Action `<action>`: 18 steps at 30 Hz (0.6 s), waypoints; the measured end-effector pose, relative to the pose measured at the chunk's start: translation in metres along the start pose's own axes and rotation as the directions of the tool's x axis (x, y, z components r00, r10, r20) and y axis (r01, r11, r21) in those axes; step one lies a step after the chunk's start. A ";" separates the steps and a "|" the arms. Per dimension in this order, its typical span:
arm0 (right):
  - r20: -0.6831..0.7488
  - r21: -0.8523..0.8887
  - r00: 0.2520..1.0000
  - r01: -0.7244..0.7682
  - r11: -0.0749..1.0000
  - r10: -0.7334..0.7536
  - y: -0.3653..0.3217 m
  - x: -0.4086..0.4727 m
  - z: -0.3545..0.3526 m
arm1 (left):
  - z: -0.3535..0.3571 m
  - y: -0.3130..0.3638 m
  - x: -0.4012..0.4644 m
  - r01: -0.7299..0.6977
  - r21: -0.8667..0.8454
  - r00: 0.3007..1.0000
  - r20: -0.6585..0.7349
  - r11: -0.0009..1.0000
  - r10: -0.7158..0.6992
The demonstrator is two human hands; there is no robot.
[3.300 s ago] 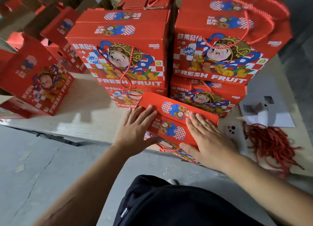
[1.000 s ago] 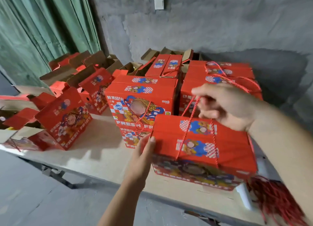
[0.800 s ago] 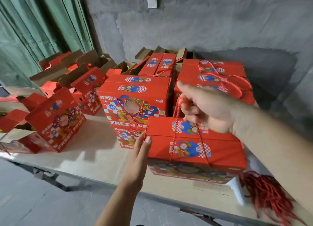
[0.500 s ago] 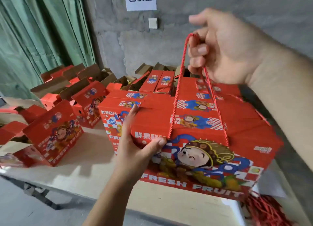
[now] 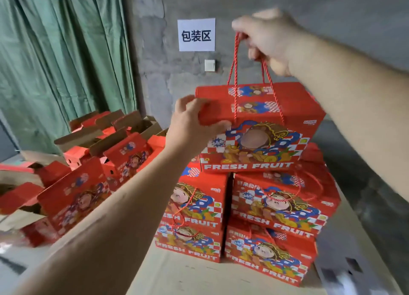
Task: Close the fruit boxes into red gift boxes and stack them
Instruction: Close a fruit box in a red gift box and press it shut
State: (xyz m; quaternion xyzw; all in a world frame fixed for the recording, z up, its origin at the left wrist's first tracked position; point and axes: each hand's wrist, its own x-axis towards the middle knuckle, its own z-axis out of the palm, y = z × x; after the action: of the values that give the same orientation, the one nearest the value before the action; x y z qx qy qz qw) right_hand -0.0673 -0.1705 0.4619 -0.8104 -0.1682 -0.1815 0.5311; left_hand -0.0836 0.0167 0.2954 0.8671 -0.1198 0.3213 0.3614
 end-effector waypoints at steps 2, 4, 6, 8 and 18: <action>0.079 -0.329 0.994 -0.044 0.943 0.074 0.040 0.004 0.014 | 0.011 -0.017 0.006 -0.002 0.134 0.989 0.146 0.991 -0.018; 0.202 -0.636 0.954 -0.045 0.771 0.222 0.091 -0.013 0.010 | 0.017 -0.027 0.012 0.008 0.152 0.986 0.165 0.988 -0.034; 0.175 -0.808 0.964 0.025 0.588 0.200 0.127 -0.024 0.003 | 0.021 -0.028 0.016 0.006 0.144 0.986 0.163 0.990 -0.030; 0.100 -0.859 0.995 0.082 0.506 0.007 0.156 -0.042 0.012 | 0.025 -0.027 0.014 0.022 0.084 0.987 0.157 0.996 -0.035; 0.026 -0.593 0.988 -0.109 0.798 0.155 0.205 -0.169 0.057 | 0.029 -0.020 -0.014 0.107 -0.087 0.984 0.150 0.990 -0.093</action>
State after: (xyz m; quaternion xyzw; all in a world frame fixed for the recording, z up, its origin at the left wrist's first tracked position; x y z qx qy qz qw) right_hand -0.1134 -0.2088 0.1971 -0.9508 -0.0661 -0.1574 0.2585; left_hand -0.0722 0.0101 0.2597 0.8750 -0.1172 0.2326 0.4081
